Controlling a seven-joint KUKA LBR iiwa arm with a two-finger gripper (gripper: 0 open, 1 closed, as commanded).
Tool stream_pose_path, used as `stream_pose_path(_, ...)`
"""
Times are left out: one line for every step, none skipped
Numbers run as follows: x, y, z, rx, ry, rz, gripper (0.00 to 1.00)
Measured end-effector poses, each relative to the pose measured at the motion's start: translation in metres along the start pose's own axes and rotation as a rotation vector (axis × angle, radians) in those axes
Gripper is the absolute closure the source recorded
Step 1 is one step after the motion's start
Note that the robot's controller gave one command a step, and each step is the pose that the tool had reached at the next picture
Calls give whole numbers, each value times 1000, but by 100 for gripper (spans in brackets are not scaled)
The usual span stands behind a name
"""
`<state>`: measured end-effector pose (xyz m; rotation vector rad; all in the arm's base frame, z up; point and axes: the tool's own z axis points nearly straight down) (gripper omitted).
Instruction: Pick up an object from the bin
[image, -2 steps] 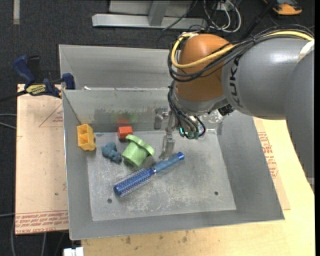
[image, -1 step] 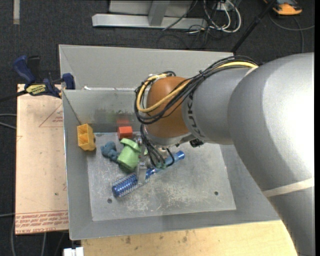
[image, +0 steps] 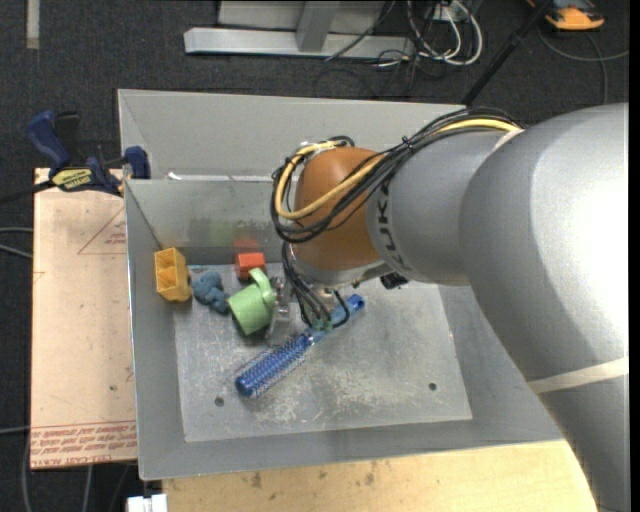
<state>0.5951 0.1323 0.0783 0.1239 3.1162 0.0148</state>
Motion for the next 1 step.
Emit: stream_pose_path(7, 16, -138, 6, 12, 35, 100)
